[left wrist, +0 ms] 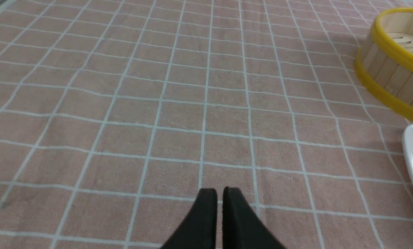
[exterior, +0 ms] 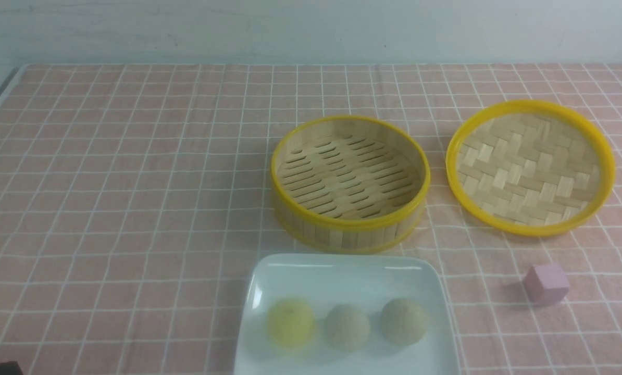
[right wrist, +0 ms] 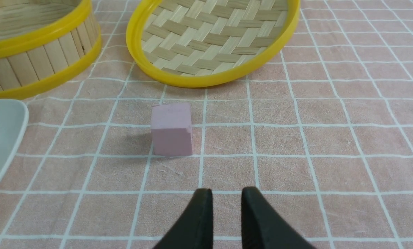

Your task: Put the steamed buns into the plate on the pink tablecloth.

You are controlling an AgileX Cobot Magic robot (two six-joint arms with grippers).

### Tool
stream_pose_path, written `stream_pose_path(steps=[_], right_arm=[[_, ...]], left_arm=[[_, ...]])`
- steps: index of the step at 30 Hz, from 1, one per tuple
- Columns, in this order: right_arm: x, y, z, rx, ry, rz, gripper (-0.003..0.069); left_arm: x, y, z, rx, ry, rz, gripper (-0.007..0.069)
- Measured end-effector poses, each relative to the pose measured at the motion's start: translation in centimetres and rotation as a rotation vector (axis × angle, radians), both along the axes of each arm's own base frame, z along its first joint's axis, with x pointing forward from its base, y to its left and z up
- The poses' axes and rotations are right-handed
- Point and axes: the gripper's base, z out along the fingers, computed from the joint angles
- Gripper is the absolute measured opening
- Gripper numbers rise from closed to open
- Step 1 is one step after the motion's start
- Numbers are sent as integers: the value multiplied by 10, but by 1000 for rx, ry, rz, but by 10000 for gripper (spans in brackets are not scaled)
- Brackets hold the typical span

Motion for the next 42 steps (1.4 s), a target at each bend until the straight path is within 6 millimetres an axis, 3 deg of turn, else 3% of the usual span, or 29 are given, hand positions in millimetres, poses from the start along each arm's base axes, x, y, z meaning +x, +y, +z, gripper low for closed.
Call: stream_pose_path(steps=[42], right_arm=[[0,0,0,-1,0,0,157]], left_arm=[[0,0,0,3,4,2,86]])
